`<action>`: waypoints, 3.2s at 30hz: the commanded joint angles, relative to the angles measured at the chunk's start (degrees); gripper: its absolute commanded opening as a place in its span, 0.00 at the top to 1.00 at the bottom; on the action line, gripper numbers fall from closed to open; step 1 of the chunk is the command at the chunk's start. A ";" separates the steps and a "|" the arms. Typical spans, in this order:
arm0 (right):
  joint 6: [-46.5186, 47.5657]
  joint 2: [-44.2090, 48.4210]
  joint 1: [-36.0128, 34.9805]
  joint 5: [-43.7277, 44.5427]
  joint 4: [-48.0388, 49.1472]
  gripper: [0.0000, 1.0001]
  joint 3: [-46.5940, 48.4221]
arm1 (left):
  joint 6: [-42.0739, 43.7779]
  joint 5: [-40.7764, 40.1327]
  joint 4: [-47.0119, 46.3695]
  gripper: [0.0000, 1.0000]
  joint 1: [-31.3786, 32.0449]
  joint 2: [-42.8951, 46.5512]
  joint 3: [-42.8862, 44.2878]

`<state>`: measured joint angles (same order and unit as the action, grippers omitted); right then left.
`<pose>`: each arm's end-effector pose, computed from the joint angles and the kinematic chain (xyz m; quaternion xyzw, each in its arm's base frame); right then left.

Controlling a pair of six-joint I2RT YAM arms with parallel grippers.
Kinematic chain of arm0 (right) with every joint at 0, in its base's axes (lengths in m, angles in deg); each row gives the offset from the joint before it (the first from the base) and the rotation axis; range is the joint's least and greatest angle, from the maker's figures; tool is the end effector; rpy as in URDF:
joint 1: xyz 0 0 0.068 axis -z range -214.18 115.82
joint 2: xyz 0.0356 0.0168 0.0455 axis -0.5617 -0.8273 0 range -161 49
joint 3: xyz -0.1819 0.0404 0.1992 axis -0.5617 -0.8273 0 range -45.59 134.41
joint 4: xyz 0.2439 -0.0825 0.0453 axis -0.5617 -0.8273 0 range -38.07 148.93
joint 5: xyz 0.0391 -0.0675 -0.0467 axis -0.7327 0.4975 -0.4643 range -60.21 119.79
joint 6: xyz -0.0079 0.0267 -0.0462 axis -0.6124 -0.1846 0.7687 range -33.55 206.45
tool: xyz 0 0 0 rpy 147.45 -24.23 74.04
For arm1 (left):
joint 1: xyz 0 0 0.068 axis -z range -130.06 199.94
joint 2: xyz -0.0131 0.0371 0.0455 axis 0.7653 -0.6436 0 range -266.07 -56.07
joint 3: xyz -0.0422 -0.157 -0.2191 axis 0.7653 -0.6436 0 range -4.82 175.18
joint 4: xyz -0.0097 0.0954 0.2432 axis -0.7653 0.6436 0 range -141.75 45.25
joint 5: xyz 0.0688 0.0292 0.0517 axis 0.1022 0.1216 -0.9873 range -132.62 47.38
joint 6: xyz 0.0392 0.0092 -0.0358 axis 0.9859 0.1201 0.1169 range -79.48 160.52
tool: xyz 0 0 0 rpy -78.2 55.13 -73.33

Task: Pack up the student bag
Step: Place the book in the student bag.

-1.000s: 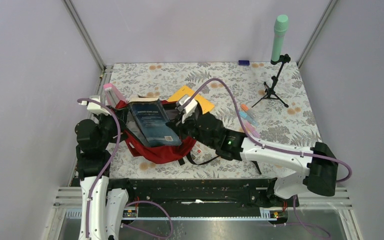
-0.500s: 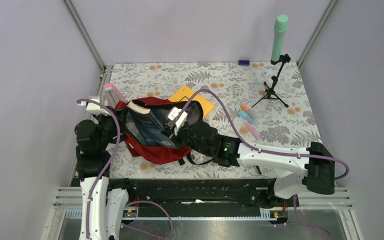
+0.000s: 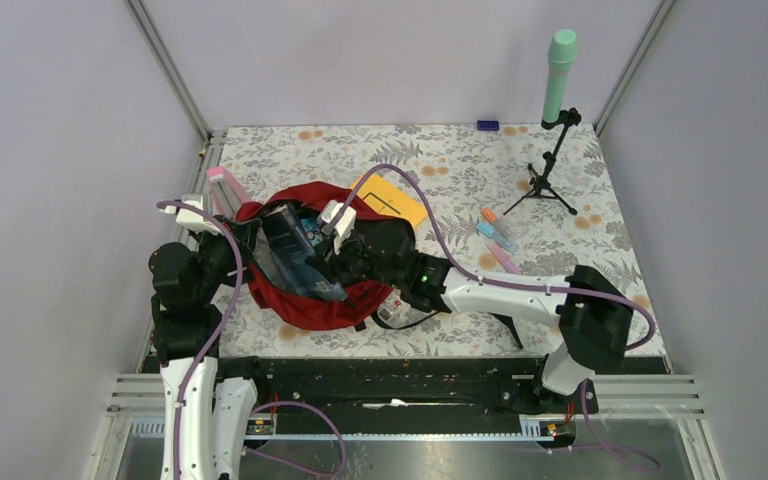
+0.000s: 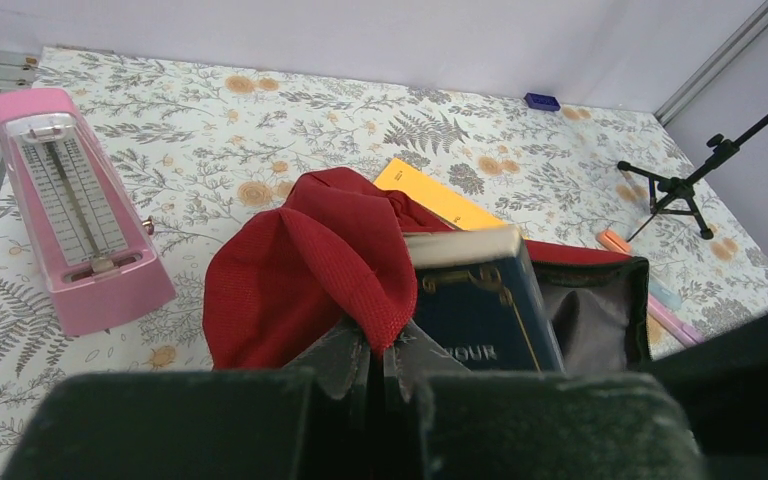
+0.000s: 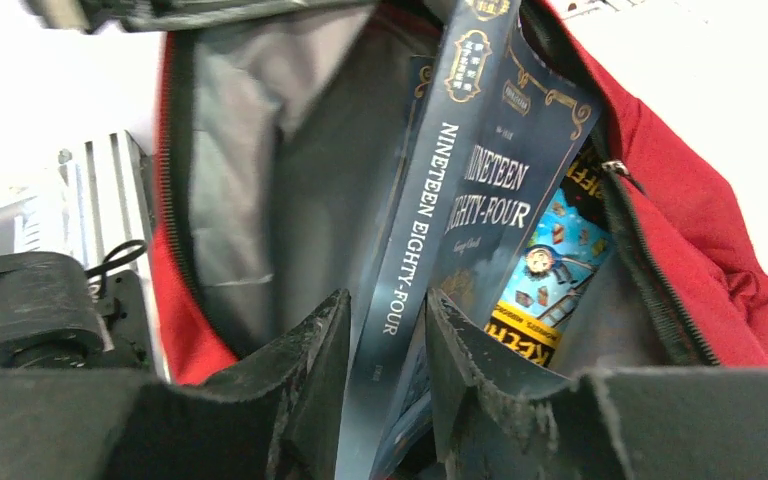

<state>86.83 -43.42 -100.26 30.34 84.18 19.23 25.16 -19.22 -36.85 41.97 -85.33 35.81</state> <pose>0.1566 0.3523 0.3124 -0.3926 0.6053 0.3727 0.5836 0.1251 0.0034 0.3430 -0.0081 0.7268 -0.1907 0.6598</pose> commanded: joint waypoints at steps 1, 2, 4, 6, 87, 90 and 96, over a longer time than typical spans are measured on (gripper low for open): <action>-1.15 -2.99 2.44 -8.16 2.62 0.57 4.77 | 1.20 3.18 -8.33 1.00 0.14 1.99 1.06; -0.71 -3.52 2.52 -8.66 1.58 0.54 5.34 | 1.20 3.15 -8.31 1.00 0.14 1.96 1.10; -0.69 -4.72 2.54 -9.55 -0.11 0.49 6.87 | 1.20 2.91 -8.36 1.00 0.14 1.99 1.13; -0.65 -5.77 2.53 -10.30 -2.62 0.45 9.25 | 1.20 2.90 -8.30 1.00 0.14 2.00 1.13; 13.13 0.16 -6.51 31.84 -28.07 1.00 25.67 | 4.11 -5.13 -5.11 1.00 0.14 -0.72 0.59; 11.50 -0.69 -8.32 31.58 -29.74 1.00 25.86 | 3.95 -4.71 -5.24 1.00 0.14 -0.89 0.79; 9.38 -1.30 -10.02 33.58 -30.45 1.00 23.79 | 3.93 -4.46 -5.40 1.00 0.15 -0.63 0.74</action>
<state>99.13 -47.73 -109.46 62.76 50.09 42.28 28.51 -23.38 -35.50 42.06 -86.55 35.52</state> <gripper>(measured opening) 0.234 0.006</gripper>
